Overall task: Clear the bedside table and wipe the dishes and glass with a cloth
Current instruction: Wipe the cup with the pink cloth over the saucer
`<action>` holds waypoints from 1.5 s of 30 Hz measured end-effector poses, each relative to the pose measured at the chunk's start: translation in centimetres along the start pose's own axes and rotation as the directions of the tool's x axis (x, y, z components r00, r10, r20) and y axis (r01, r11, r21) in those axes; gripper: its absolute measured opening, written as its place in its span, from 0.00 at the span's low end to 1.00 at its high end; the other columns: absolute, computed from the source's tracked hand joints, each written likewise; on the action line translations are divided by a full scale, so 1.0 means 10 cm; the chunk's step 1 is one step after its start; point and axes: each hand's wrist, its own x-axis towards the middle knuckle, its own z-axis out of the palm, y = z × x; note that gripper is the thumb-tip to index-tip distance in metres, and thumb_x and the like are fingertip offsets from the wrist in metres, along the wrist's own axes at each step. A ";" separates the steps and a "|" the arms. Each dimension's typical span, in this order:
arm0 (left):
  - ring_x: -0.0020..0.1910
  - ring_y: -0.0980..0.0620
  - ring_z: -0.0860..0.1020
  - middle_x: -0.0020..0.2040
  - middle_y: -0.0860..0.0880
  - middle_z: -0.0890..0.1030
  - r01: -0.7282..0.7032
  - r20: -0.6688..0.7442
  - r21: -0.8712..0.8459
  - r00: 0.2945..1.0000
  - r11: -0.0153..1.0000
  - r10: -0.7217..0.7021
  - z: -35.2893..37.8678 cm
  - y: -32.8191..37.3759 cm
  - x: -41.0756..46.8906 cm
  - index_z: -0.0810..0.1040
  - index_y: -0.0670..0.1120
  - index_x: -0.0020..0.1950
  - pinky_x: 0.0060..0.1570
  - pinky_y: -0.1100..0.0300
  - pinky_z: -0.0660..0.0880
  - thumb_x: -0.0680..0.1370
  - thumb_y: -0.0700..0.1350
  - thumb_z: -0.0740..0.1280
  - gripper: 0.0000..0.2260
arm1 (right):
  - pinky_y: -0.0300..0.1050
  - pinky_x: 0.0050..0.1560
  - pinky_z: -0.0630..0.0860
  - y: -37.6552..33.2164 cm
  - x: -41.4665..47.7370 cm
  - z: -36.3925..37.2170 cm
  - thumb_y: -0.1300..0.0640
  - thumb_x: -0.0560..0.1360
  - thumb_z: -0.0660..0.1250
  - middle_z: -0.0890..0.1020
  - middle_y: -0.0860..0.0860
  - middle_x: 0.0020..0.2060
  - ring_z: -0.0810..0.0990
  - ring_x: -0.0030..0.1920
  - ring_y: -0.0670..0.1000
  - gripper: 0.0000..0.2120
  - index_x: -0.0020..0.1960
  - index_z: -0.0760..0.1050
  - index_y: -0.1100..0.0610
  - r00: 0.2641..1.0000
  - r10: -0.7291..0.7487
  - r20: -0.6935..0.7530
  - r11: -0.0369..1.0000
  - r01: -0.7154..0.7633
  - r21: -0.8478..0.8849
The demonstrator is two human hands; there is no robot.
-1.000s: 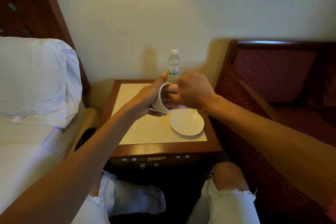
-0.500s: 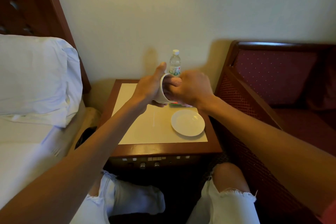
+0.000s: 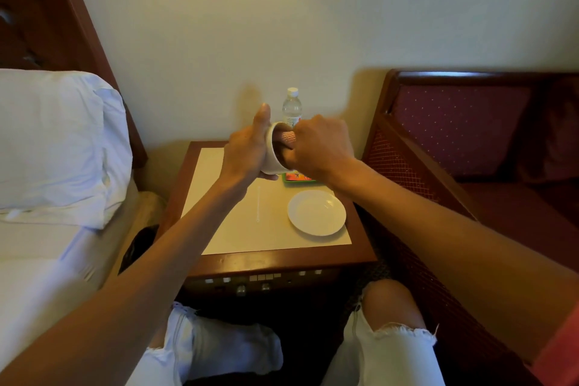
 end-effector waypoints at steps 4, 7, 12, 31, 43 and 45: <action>0.44 0.48 0.84 0.45 0.46 0.84 -0.115 -0.113 -0.072 0.988 0.991 0.106 0.02 -0.01 0.01 0.83 0.52 0.44 0.40 0.49 0.82 0.78 0.68 0.57 0.24 | 0.37 0.26 0.69 -0.05 -0.05 -0.08 0.39 0.75 0.64 0.78 0.48 0.26 0.77 0.26 0.48 0.20 0.38 0.76 0.56 0.791 0.214 0.573 0.520 -0.589 0.619; 0.43 0.55 0.79 0.42 0.52 0.80 -0.211 -0.186 -0.079 0.963 0.974 0.194 0.06 -0.01 -0.04 0.77 0.55 0.42 0.45 0.58 0.77 0.82 0.62 0.55 0.18 | 0.33 0.19 0.68 -0.09 -0.09 -0.12 0.46 0.79 0.62 0.76 0.49 0.22 0.72 0.19 0.46 0.18 0.38 0.74 0.59 0.587 -0.131 0.799 0.087 -0.796 0.599; 0.50 0.47 0.83 0.45 0.46 0.84 -0.090 0.013 -0.191 0.995 0.977 0.094 0.03 -0.08 0.01 0.79 0.47 0.58 0.53 0.48 0.81 0.80 0.67 0.54 0.26 | 0.42 0.33 0.76 -0.02 -0.06 -0.09 0.52 0.79 0.62 0.82 0.54 0.31 0.78 0.28 0.51 0.13 0.48 0.77 0.63 0.638 -0.085 0.765 0.129 -0.754 0.644; 0.56 0.40 0.79 0.57 0.40 0.77 0.317 0.077 -0.415 0.946 0.853 -0.314 -0.10 0.02 0.12 0.74 0.46 0.49 0.56 0.48 0.79 0.77 0.56 0.70 0.14 | 0.37 0.30 0.75 0.49 -0.31 0.03 0.40 0.74 0.68 0.83 0.50 0.32 0.80 0.31 0.46 0.19 0.41 0.80 0.57 0.838 0.141 0.528 0.285 -0.545 0.789; 0.45 0.36 0.80 0.56 0.36 0.78 0.435 0.096 -0.506 0.886 0.745 -0.453 -0.19 -0.18 0.13 0.70 0.45 0.66 0.36 0.54 0.74 0.83 0.55 0.62 0.18 | 0.43 0.37 0.79 0.49 -0.34 0.28 0.39 0.75 0.65 0.82 0.53 0.31 0.80 0.31 0.50 0.24 0.43 0.80 0.61 0.676 0.068 0.734 -0.161 -0.719 0.676; 0.46 0.36 0.80 0.58 0.36 0.78 0.439 0.111 -0.521 0.885 0.732 -0.452 -0.19 -0.20 0.13 0.70 0.45 0.67 0.36 0.54 0.73 0.83 0.54 0.61 0.17 | 0.43 0.36 0.80 0.45 -0.36 0.27 0.35 0.72 0.67 0.83 0.51 0.31 0.82 0.32 0.50 0.24 0.39 0.80 0.57 0.698 0.070 0.712 -0.069 -0.709 0.702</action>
